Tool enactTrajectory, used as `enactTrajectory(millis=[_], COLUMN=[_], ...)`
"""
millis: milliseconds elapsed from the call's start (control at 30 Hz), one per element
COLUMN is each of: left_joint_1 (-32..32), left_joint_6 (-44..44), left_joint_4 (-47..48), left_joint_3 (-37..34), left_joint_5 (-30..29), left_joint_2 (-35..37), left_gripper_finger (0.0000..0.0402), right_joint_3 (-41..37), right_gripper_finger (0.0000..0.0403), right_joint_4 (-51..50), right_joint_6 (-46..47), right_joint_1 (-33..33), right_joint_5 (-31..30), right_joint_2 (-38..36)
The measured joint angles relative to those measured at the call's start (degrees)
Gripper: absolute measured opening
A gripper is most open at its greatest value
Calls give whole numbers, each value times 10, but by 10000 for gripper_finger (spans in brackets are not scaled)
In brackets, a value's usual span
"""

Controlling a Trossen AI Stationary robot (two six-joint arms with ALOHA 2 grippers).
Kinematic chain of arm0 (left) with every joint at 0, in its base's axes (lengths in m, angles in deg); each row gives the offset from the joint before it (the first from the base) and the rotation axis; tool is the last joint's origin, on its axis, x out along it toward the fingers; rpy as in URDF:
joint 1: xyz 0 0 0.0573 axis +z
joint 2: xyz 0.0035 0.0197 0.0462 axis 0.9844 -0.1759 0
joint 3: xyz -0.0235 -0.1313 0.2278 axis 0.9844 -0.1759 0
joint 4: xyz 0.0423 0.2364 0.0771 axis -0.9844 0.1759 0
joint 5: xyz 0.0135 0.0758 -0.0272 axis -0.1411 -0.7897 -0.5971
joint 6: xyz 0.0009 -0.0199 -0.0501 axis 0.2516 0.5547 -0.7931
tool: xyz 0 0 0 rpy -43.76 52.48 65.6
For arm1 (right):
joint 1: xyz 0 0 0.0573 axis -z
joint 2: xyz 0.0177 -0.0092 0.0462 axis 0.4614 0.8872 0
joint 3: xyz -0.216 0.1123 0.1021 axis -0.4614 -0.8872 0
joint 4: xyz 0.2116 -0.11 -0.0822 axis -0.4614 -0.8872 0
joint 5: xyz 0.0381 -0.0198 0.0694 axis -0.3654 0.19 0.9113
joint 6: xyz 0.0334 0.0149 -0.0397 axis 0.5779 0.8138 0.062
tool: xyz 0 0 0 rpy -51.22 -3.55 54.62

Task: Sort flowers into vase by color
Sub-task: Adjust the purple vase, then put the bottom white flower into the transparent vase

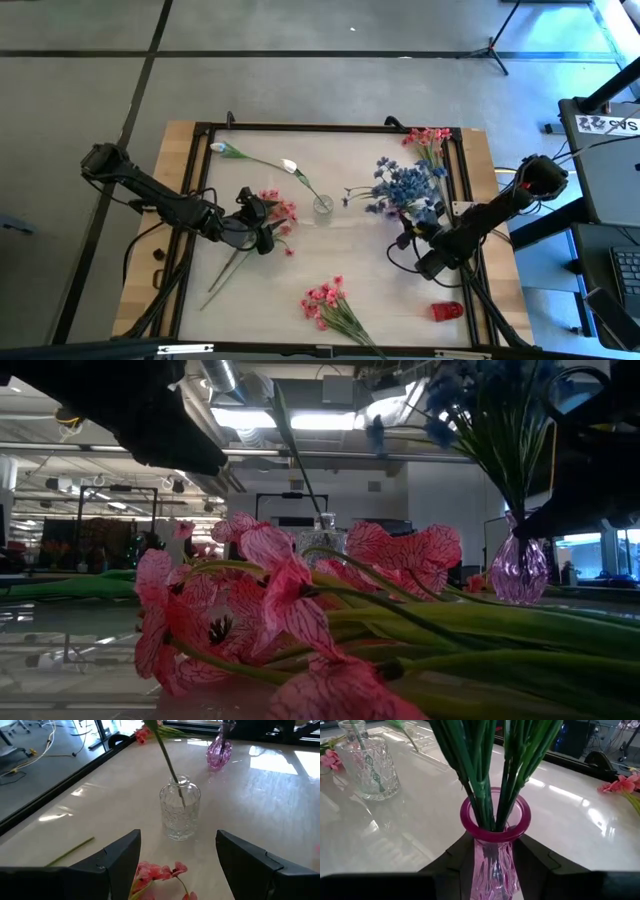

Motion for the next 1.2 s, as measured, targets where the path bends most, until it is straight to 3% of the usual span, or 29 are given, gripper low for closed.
enactTrajectory(millis=[500, 933, 1200], left_joint_1=[12, 11, 11], left_joint_6=[-1, -33, -49], left_joint_4=[5, 62, 80], left_joint_3=[0, 0, 1], left_joint_5=[18, 35, 34], left_joint_2=[2, 19, 19], left_gripper_finger=[253, 253, 253], right_joint_3=[-1, 6, 32], right_gripper_finger=[157, 278, 291], right_joint_4=[19, -31, -60], right_joint_6=[18, 18, 3], right_joint_1=[0, -2, -2], right_joint_5=[17, 73, 62], right_joint_2=[1, -39, -46])
